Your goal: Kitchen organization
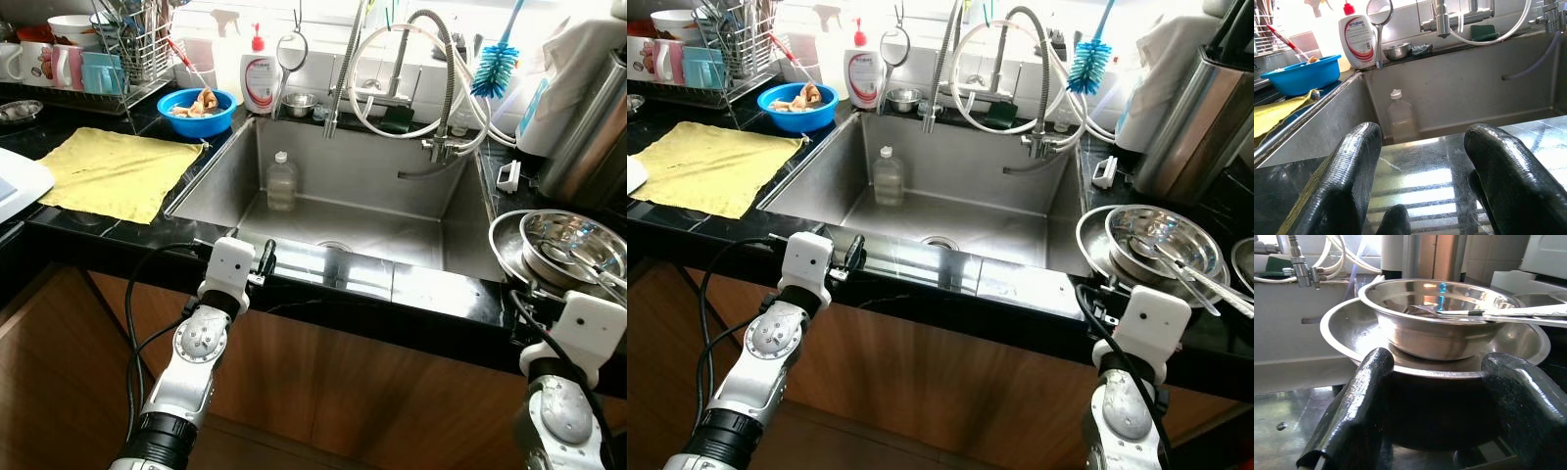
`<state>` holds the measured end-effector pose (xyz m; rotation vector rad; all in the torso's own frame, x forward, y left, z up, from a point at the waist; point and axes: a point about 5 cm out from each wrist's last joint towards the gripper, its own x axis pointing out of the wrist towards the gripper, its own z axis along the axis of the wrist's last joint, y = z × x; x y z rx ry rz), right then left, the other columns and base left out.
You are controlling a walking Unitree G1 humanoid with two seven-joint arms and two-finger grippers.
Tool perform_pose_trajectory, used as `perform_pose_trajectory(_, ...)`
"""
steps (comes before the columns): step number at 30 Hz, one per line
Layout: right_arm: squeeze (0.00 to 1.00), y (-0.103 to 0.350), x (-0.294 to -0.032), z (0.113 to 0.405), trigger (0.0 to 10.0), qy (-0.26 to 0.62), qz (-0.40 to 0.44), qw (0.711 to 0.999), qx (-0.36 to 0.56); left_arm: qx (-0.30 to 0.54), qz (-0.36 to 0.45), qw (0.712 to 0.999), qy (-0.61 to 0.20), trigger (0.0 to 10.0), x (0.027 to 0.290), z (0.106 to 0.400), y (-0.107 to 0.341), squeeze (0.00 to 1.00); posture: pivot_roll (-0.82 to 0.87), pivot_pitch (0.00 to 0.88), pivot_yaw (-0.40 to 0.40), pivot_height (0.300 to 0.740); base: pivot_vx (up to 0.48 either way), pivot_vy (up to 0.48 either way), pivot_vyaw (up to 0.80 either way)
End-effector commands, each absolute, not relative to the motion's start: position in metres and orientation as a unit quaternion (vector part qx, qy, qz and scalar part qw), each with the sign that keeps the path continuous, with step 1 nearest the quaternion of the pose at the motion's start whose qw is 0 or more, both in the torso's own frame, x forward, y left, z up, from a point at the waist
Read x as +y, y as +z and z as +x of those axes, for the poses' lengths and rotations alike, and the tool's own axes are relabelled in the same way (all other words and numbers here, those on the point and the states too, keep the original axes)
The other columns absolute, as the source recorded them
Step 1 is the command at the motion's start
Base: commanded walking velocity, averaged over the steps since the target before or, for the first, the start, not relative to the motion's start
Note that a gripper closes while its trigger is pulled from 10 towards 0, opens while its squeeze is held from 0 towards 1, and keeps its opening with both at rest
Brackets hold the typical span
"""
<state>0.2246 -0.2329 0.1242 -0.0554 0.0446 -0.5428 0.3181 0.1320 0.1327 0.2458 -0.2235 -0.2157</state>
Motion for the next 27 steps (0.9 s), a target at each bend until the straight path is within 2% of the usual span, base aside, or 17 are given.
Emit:
perform_pose_trajectory(1, 0.0, 0.13, -0.237, 0.221, 10.0, -0.283, -0.031, 0.959, 0.01, -0.097, 0.131, 0.981, -0.107, 10.0, 0.132, 0.317, 0.127, 0.0, 0.02, 0.0, -0.066, 0.74, 0.0, 0.0, 0.0)
perform_pose_trajectory(8, 0.0, 0.133, -0.24, 0.219, 10.0, -0.3, -0.031, 0.953, 0.002, -0.096, 0.131, 0.981, -0.107, 10.0, 0.133, 0.317, 0.126, 0.0, 0.02, 0.0, -0.066, 0.74, 0.0, 0.0, 0.0)
perform_pose_trajectory(23, 0.0, 0.142, -0.233, 0.223, 10.0, -0.276, -0.016, 0.96, -0.037, -0.093, 0.131, 0.981, -0.105, 10.0, 0.133, 0.316, 0.124, 0.0, 0.03, 0.0, -0.068, 0.74, 0.0, 0.0, 0.0)
perform_pose_trajectory(27, 0.0, 0.139, -0.237, 0.215, 10.0, -0.307, -0.015, 0.951, -0.038, -0.092, 0.131, 0.982, -0.105, 10.0, 0.133, 0.315, 0.123, 0.0, 0.03, 0.0, -0.069, 0.74, 0.0, 0.0, 0.0)
